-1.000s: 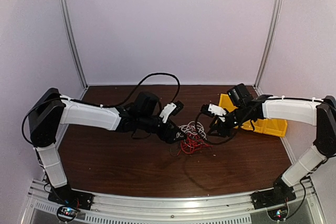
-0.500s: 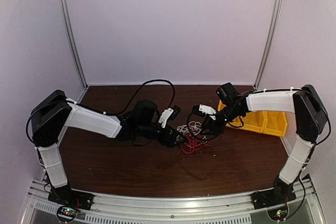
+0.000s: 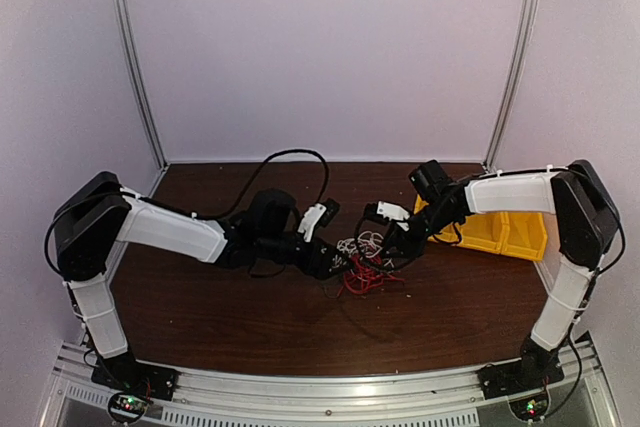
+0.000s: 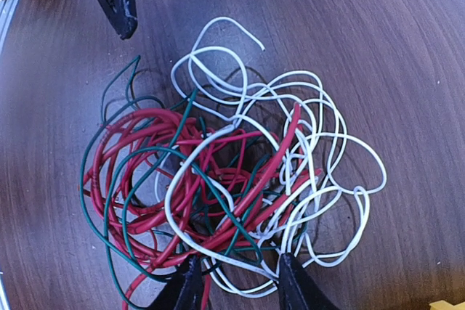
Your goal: Untangle the cables
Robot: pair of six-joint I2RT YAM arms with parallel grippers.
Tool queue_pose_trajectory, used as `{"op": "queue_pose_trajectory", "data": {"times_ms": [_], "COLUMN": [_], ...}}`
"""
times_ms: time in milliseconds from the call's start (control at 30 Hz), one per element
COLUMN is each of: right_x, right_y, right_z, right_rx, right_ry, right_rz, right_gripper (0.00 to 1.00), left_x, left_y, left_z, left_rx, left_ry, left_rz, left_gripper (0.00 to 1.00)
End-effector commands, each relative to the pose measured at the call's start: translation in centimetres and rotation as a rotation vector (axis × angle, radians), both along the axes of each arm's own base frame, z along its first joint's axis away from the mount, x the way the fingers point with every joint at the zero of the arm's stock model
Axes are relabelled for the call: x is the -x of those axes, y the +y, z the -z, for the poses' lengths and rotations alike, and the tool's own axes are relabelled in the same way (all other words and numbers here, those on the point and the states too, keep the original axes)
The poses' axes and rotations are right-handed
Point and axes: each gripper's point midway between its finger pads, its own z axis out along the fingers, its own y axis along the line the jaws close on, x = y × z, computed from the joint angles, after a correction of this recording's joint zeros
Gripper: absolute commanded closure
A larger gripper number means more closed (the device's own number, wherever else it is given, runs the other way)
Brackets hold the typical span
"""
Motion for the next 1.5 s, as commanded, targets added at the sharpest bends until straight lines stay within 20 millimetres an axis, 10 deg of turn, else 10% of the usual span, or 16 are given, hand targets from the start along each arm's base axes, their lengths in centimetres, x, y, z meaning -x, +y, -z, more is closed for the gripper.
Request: {"op": "queue_pose_trajectory", "data": {"times_ms": [0, 267, 533, 1133, 1467], "right_x": [-2.1, -2.1, -1.0, -1.1, -1.0], "right_y": [0.2, 0.7, 2.7, 6.0, 6.2], "right_z": [-1.0, -2.9, -8.5, -15.5, -17.6], "right_rx": [-0.002, -0.041, -0.17, -0.378, -0.434], "right_ry": [-0.079, -0.085, -0.068, 0.057, 0.091], "right_rz": [0.02, 0.023, 0.011, 0.024, 0.011], "right_gripper": [0.7, 1.0, 1.0, 1.0, 1.0], "left_x": [-1.2, -1.4, -1.7, -5.9, -10.0], "left_y": [0.0, 0.6, 2.0, -3.0, -5.9], "left_z": [-2.7, -2.2, -4.6, -6.4, -0.4], "left_rx": [0.075, 0.087, 0.17, 0.46, 0.296], "left_ry": [-0.051, -0.037, -0.124, -0.396, -0.37], "left_rz": [-0.029, -0.049, -0.11, -0.263, -0.37], "left_gripper": [0.19, 0.19, 0.19, 0.31, 0.62]}}
